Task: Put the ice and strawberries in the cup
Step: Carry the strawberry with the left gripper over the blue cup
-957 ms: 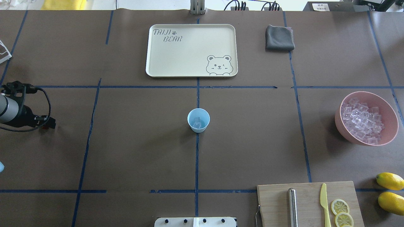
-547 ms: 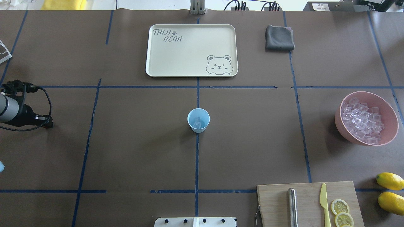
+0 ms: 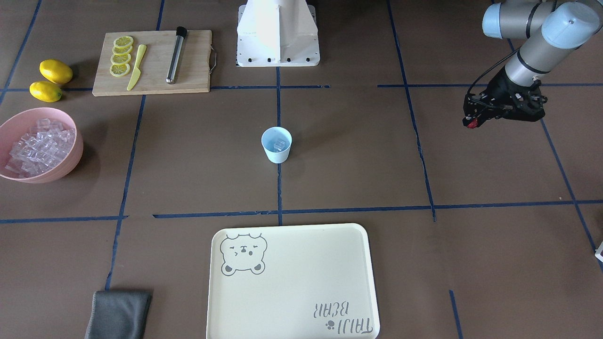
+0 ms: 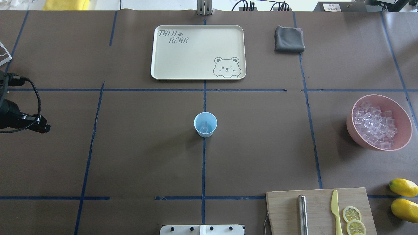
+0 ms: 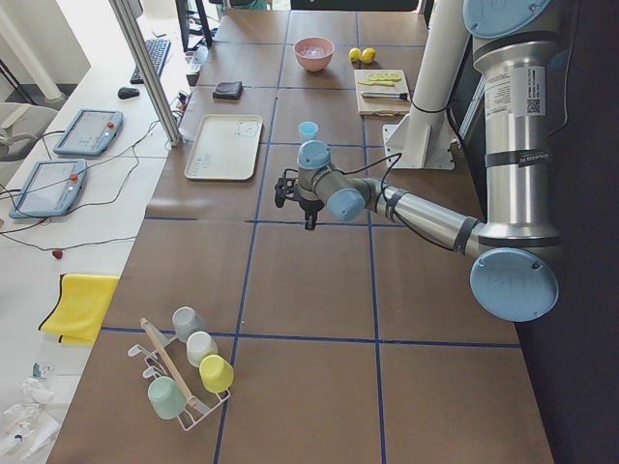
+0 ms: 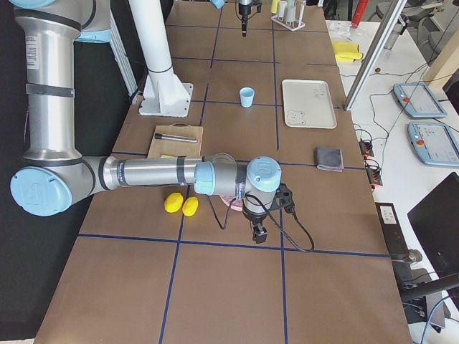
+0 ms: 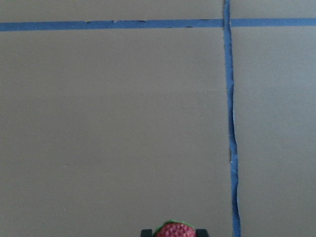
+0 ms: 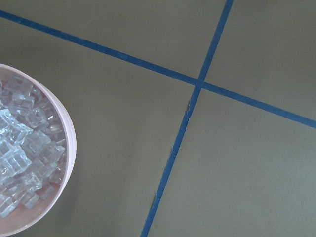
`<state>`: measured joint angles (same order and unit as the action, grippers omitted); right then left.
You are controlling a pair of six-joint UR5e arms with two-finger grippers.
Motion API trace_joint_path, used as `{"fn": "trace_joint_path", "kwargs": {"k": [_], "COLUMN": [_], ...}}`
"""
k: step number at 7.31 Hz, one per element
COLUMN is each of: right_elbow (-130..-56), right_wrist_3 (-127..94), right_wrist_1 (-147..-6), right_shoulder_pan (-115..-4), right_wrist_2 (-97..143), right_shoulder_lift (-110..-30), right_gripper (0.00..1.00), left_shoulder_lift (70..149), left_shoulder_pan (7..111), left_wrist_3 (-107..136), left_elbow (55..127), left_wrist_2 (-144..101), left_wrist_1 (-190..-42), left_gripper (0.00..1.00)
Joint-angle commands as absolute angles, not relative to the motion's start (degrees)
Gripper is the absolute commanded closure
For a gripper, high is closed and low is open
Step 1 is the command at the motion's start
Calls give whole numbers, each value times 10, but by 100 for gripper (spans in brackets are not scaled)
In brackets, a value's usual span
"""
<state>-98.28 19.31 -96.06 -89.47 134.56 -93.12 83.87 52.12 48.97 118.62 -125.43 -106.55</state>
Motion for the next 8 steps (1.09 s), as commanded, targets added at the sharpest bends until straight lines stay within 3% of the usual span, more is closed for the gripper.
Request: {"fn": "trace_joint_path", "kwargs": {"k": [1, 3, 5, 8], "right_elbow": [-985, -986, -985, -986], "right_wrist_3": [192, 193, 193, 193], "right_wrist_1": [-961, -961, -961, -958], "right_shoulder_pan": [-895, -896, -899, -933], "right_wrist_2": [1346, 1346, 1342, 1343], "right_shoulder_lift": [-931, -932, -939, -968], "right_gripper": [0, 0, 0, 0], "left_shoulder_lift": [885, 993, 1118, 1234], "left_shoulder_pan": [524, 512, 426, 341], "left_wrist_3": [475, 481, 513, 614], "left_elbow": [1299, 1309, 1300, 1208], "left_wrist_2": [-1252, -1197, -1148, -1086], "left_wrist_1": [-881, -760, -665, -667], "left_gripper": [100, 100, 100, 100]}}
